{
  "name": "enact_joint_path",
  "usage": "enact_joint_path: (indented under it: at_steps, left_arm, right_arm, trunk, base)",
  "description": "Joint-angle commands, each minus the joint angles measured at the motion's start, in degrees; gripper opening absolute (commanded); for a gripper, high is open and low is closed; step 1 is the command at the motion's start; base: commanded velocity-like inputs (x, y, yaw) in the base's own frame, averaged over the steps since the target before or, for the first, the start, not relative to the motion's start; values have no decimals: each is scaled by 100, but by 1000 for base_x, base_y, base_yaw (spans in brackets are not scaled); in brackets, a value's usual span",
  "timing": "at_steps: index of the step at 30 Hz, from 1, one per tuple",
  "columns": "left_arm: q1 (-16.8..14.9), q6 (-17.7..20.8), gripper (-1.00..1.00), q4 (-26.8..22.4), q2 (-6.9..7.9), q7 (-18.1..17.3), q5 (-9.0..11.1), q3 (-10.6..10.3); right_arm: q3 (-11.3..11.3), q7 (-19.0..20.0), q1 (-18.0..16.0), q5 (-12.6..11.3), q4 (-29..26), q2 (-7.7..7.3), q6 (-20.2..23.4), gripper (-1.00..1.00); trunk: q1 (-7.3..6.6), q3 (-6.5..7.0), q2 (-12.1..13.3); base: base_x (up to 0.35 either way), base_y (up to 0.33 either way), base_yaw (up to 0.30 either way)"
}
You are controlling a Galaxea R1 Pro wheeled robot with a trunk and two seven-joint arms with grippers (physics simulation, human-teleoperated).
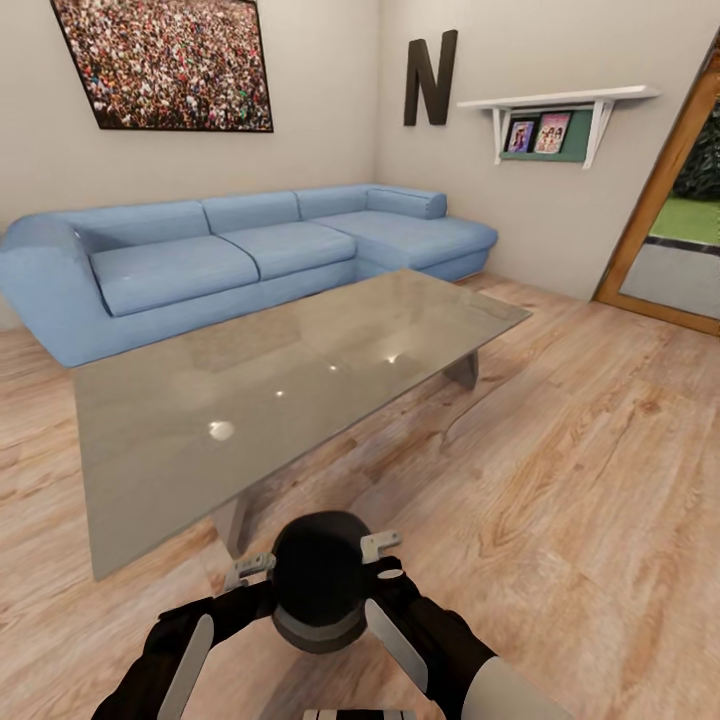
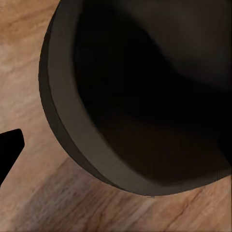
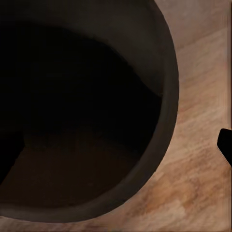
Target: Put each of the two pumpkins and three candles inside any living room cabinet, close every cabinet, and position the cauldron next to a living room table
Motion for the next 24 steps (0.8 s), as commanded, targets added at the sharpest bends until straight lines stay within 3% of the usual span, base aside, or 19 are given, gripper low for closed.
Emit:
enact_joint_path:
  at_steps: [1, 13, 17, 24]
  left_arm:
    - [0, 8, 100, -3, 0, 0, 2, -2]
    - [0, 175, 100, -182, 3, 7, 7, 8]
    - [0, 301, 100, -199, 7, 19, -10, 9]
    - [0, 523, 100, -220, 24, 51, -19, 9]
  right_arm:
    - [-1, -4, 0, -2, 0, 0, 3, 100]
    - [-41, -23, -13, -34, 0, 0, 249, 100]
    - [-55, -24, -17, -259, 0, 0, 371, 100]
    - [-80, -22, -17, -462, -8, 0, 398, 100]
  trunk:
    - [-2, 23, 2]
    - [-33, 289, 18]
    - [-44, 377, 23]
    - [-197, 503, 304]
  base:
    - [0, 0, 0]
    - [0, 0, 0]
    - [0, 0, 0]
    - [-112, 0, 0]
